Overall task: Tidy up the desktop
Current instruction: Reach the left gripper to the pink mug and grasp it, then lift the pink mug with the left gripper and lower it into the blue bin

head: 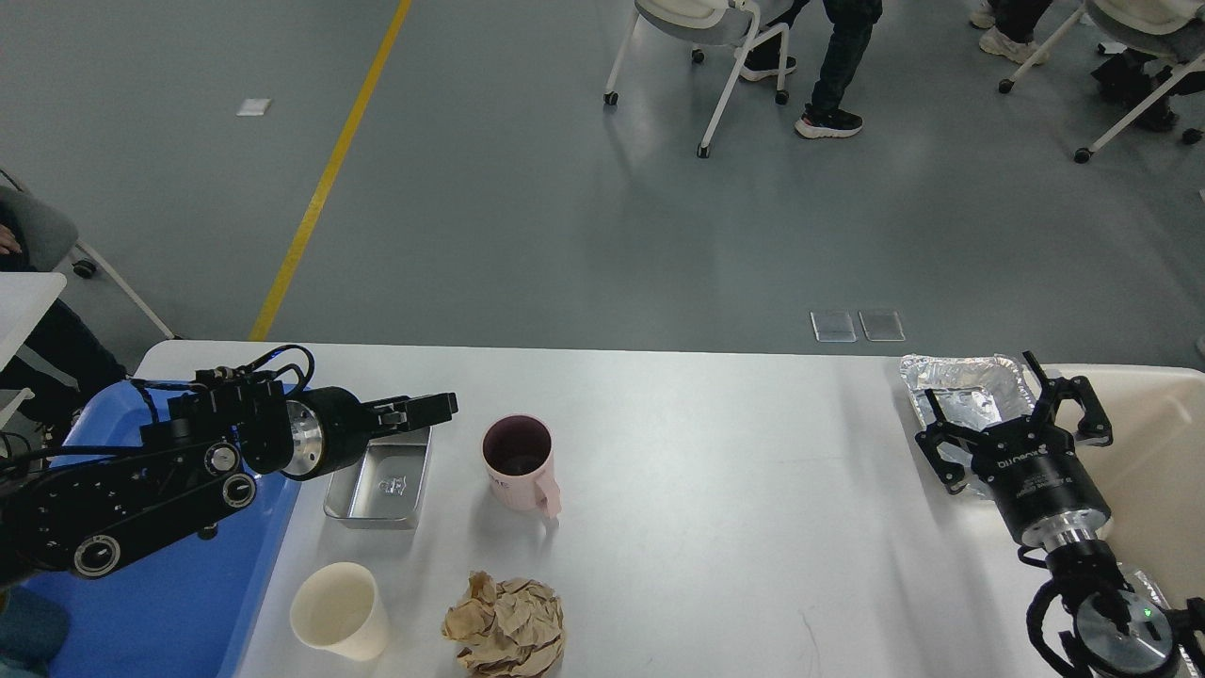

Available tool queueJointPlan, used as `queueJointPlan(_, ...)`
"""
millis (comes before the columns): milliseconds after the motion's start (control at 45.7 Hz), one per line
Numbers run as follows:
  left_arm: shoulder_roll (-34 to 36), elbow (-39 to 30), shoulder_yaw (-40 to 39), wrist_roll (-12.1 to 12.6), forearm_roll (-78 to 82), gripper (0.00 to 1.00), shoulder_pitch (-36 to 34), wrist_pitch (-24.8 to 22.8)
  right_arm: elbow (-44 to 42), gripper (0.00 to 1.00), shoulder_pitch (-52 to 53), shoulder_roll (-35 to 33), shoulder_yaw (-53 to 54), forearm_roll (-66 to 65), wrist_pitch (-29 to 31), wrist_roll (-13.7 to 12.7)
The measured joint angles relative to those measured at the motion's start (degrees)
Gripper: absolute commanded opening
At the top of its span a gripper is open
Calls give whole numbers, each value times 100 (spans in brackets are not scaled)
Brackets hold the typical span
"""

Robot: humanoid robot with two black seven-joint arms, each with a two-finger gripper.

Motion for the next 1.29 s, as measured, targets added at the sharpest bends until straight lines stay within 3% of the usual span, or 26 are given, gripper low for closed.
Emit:
queueJointPlan(394, -803, 568, 156, 144, 5, 96, -104, -27, -7, 100, -9, -3, 14, 0, 0, 8)
queueJointPlan(701, -1035, 952, 511, 185, 4, 71, -227, -39, -16, 100, -6, -6, 16, 0, 0, 8)
queueJointPlan(942, -1354, 1252, 552, 171, -3, 64, -232, -52, -10, 100, -43, -5, 16, 0, 9, 8)
queueJointPlan(1007, -1440, 1309, 601, 169, -4, 58, -232, -53, -9, 100, -44, -4, 16, 0, 9, 8)
queueJointPlan(1095, -1564, 1409, 745, 163, -4, 41, -290, -53, -8, 100, -45, -6, 16, 0, 9, 8)
queueJointPlan(1161, -1658, 1495, 877, 132, -5, 18, -358, -53, -7, 100, -45, -9, 15, 0, 15, 8)
queueJointPlan(1226, -1712, 1549, 984, 95, -5, 2, -393, -52, -7, 100, -45, -11, 17, 0, 31, 8)
queueJointPlan(1292, -1732, 1569, 1043, 46, -4, 0, -440, -53, -7, 100, -45, -12, 21, 0, 40, 8)
